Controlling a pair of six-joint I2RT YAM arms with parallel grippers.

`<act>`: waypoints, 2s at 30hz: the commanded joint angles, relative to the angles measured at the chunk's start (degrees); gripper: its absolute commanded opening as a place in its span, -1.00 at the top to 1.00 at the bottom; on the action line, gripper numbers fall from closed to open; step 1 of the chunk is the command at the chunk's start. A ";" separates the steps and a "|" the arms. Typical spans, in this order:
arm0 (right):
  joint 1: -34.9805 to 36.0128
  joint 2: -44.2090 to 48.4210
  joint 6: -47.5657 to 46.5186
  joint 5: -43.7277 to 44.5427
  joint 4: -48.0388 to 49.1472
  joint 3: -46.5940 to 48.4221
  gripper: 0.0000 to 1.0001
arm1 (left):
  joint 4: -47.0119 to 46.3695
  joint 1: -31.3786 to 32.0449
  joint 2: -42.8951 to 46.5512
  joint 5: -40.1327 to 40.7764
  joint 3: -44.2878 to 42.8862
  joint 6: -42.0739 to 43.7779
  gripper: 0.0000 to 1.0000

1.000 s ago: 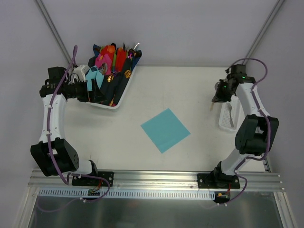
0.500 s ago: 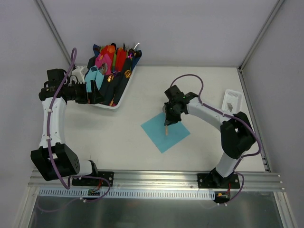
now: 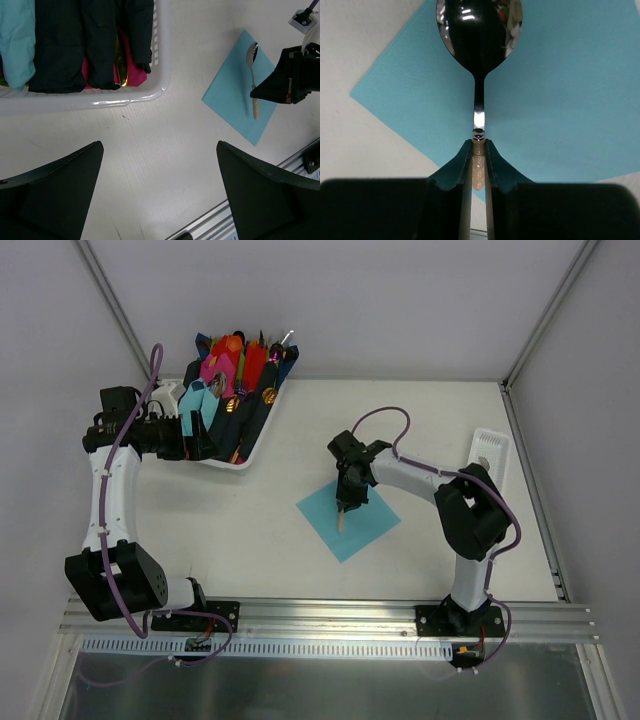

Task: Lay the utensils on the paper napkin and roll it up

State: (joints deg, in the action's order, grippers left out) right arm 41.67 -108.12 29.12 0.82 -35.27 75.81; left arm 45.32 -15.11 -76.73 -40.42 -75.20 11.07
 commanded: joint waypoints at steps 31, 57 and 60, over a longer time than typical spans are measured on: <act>-4.49 -5.97 -4.16 -2.31 -2.18 4.87 0.73 | -0.23 -0.53 0.35 0.79 0.23 0.09 -0.97; -5.37 4.75 -6.71 -2.93 -8.85 12.78 0.14 | -0.23 -0.53 0.70 0.08 -0.48 -0.26 -0.98; -8.35 9.14 -8.38 -4.42 -9.90 12.96 0.14 | -0.23 -0.53 0.88 -0.18 -0.56 -0.17 -0.97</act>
State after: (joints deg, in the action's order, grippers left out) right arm 36.23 -106.02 23.14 -2.68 -41.47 86.41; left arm 45.32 -15.11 -76.73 -39.92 -75.05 11.09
